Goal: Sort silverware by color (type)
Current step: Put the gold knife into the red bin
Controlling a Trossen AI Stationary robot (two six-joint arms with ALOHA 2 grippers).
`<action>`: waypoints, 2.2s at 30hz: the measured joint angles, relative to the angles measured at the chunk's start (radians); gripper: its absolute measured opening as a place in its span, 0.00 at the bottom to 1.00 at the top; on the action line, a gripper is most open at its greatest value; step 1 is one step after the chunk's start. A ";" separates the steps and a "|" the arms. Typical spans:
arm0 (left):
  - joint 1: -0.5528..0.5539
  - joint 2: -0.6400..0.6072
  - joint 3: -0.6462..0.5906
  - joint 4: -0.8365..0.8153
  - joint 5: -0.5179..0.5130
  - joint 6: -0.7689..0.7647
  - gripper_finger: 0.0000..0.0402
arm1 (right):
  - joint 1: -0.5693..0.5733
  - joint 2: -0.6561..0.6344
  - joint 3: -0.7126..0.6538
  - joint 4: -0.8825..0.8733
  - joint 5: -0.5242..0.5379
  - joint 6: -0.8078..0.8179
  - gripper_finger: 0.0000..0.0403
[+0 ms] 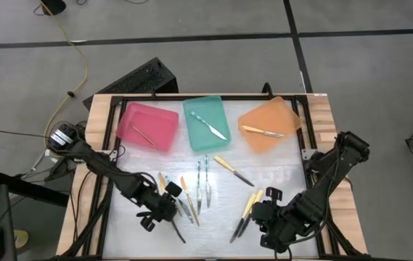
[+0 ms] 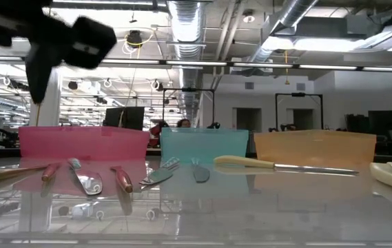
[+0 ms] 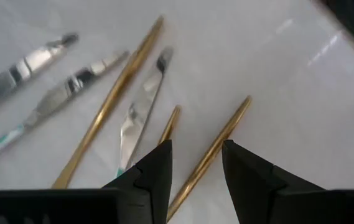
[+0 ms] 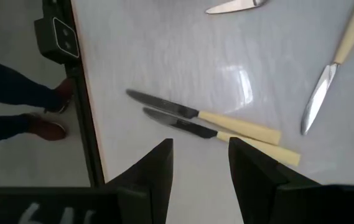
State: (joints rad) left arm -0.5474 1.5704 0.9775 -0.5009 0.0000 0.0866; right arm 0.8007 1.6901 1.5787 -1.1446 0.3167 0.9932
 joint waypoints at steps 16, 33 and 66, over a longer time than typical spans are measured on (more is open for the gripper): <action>0.012 0.052 -0.001 -0.003 0.020 0.169 0.31 | -0.012 0.000 0.000 -0.006 0.019 -0.007 0.40; 0.014 0.052 -0.001 -0.001 0.072 0.251 0.31 | -0.012 0.000 0.000 -0.007 0.052 -0.008 0.40; 0.030 0.196 0.001 0.030 0.127 0.366 0.08 | -0.031 0.000 0.000 -0.029 0.052 -0.033 0.40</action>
State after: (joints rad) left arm -0.5179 1.7668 0.9787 -0.4706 0.1271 0.4528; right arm 0.7694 1.6897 1.5787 -1.1737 0.3690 0.9604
